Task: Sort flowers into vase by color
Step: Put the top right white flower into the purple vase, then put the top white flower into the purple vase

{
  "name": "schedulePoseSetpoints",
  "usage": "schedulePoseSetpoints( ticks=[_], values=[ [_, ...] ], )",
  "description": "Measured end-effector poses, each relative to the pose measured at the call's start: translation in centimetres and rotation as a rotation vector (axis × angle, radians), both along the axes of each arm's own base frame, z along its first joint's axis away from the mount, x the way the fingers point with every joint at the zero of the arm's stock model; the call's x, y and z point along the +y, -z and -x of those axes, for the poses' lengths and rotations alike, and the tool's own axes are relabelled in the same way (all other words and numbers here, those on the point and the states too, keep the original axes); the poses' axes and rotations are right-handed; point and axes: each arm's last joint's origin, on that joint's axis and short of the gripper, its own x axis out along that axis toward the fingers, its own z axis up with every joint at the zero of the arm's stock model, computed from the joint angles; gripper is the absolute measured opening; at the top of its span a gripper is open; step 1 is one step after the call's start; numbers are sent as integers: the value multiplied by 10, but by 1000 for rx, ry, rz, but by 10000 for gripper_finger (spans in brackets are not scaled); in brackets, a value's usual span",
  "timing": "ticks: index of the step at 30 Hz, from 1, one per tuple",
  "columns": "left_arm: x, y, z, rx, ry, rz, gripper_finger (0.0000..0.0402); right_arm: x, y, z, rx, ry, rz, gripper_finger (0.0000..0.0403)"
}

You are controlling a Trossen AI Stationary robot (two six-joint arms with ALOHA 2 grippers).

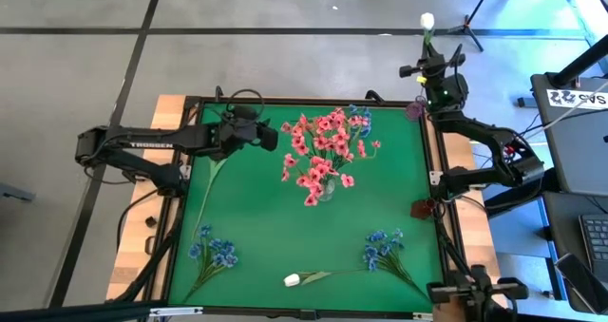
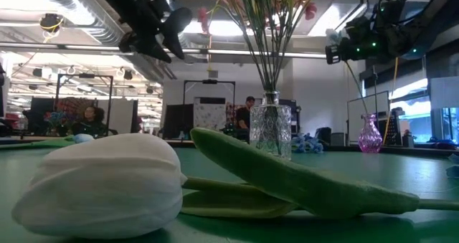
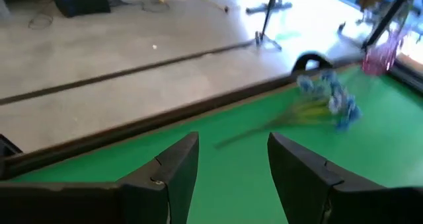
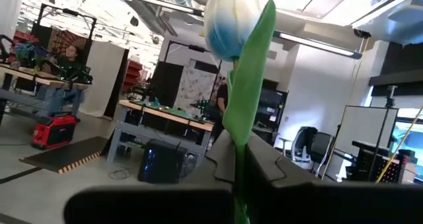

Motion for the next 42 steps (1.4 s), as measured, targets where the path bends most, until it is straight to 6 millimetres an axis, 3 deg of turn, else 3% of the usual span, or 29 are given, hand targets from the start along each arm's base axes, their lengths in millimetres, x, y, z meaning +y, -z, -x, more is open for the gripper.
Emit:
schedulePoseSetpoints(
  ticks=[12, 23, 38, 42],
  values=[
    [-3, -34, 32, -23, -50, -139, 178, 2, 19, 2, 28, 31, -99, 17],
    [-5, -43, 45, -34, -68, -169, 178, 0, 33, 1, 52, 41, -246, 89],
    [-6, -42, 43, -52, -8, -133, 178, 27, 15, 11, -17, -32, -399, 214],
    [-6, -43, 42, -59, 2, -132, 178, 32, 1, 10, -1, -51, -452, 233]
  ],
)
